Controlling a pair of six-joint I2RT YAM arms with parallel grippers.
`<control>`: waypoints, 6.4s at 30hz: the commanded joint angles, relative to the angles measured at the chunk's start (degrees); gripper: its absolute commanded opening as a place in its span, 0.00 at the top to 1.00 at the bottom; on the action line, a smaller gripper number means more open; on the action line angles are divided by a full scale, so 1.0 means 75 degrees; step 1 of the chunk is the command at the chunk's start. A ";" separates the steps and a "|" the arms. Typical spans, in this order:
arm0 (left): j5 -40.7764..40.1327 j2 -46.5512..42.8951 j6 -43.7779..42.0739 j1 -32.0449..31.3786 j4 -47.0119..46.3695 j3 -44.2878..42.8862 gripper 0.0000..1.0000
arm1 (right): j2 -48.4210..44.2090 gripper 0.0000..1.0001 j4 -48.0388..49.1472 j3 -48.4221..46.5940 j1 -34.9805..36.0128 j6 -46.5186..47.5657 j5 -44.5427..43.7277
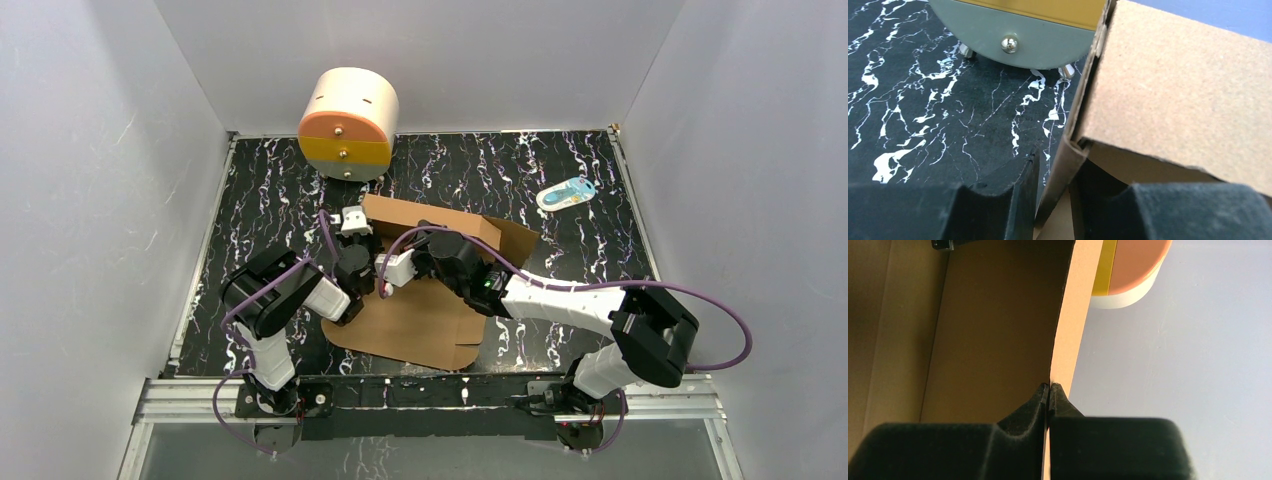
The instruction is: Fold the paper box
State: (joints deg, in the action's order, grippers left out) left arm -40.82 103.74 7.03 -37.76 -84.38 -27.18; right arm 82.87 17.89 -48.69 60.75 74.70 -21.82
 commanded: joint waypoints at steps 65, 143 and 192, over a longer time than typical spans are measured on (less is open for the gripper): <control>0.5753 -0.5251 0.3439 0.2647 1.3137 -0.4309 0.14 | -0.2820 0.19 -0.3021 -0.0730 -0.3684 -1.2858 0.1680; 0.4501 -0.3911 0.1937 -0.1341 0.7714 -0.1227 0.23 | -0.1966 0.41 0.2699 0.2730 -0.6631 -1.0622 0.6526; 0.0344 0.1477 -0.0496 -0.3075 0.1937 -0.2234 0.26 | -0.2090 0.77 0.2913 0.3198 -0.5888 -1.0241 0.6941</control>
State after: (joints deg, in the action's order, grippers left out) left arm -30.87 114.87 2.83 -60.77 -64.45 -42.72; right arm 69.19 37.04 -25.26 16.27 -2.74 30.33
